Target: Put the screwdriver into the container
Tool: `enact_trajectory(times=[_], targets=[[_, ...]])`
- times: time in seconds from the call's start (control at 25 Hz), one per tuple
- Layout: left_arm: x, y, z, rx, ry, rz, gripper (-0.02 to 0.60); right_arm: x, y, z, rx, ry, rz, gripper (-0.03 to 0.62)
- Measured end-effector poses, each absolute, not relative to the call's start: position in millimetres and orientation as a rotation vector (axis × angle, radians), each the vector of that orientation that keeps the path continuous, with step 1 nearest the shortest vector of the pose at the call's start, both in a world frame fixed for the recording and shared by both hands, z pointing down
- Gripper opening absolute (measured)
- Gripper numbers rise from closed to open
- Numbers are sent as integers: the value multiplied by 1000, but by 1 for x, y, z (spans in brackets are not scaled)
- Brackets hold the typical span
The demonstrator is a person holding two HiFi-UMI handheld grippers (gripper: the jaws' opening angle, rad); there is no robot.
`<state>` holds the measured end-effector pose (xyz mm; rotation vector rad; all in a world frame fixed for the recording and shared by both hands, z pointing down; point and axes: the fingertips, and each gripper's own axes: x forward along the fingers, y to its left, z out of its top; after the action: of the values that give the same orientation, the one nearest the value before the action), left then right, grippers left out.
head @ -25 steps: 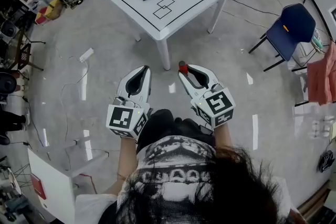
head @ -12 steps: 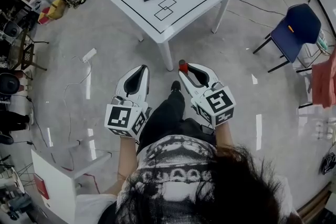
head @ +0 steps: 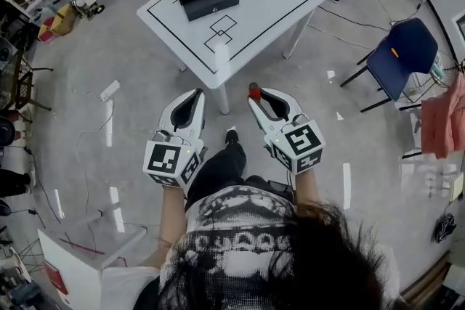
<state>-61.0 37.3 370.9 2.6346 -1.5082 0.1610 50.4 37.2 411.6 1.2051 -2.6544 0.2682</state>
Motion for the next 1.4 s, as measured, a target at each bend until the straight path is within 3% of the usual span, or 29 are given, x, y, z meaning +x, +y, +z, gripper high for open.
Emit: enact_trajectory(times=[0.64, 1.4], targets=[[-67, -137, 376, 2661, -1385, 169, 0, 37, -129, 416, 1251, -2587, 297, 98], [-71, -186, 387, 2605, -1417, 169, 0, 23, -185, 416, 1143, -2613, 298, 98]])
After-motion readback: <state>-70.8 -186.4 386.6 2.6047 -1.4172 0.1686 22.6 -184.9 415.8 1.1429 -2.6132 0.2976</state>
